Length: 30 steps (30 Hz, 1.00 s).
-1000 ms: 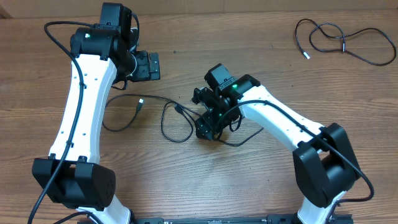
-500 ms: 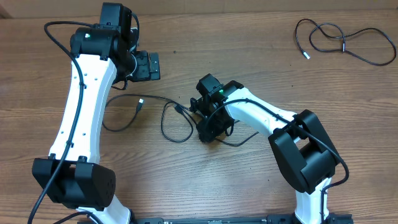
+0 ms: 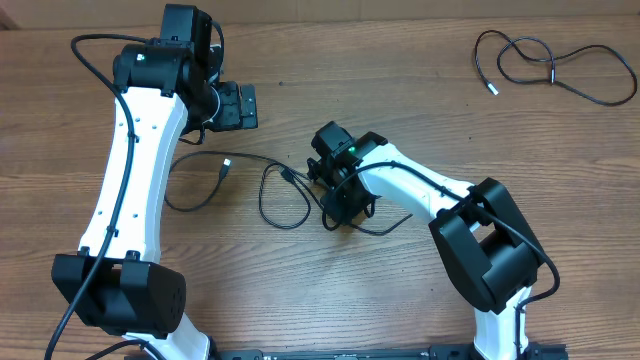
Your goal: Untangle cables
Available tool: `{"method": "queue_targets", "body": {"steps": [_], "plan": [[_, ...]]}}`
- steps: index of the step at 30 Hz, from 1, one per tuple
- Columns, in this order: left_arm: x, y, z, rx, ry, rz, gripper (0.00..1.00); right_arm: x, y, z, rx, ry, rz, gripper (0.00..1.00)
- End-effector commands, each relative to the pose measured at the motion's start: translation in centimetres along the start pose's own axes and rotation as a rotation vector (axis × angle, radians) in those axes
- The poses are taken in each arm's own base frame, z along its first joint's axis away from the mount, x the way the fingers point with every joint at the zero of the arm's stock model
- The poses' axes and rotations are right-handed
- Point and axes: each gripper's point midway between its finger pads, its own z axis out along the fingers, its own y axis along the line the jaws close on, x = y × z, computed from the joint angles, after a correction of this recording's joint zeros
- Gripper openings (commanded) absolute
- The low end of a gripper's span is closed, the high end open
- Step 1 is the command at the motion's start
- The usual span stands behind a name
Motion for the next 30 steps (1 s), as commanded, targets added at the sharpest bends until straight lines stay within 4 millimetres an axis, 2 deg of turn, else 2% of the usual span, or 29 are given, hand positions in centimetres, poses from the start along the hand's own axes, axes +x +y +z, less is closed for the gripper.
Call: {"method": "queue_targets", "body": {"steps": [1,11,16,19,25,30], "plan": [[0.0,-0.3,-0.2,0.012,-0.006,0.029,1.00,2.8,-0.3,2.5,0.062,0.102,-0.012,0.42],[0.0,-0.3,-0.2,0.012,-0.006,0.029,1.00,4.7,2.2,4.1,0.058,0.141,-0.063,0.42],[0.0,-0.3,-0.2,0.012,-0.006,0.029,1.00,4.6,3.9,4.3,0.006,0.134,-0.075,0.42],[0.0,-0.3,-0.2,0.012,-0.006,0.029,1.00,4.3,4.0,4.4,0.007,0.123,-0.077,0.31],[0.0,-0.3,-0.2,0.012,-0.005,0.028,1.00,4.0,4.0,4.4,0.007,0.111,-0.078,0.16],[0.0,-0.3,-0.2,0.012,-0.006,0.029,1.00,3.6,4.0,4.4,0.008,0.094,-0.078,0.13]]}}
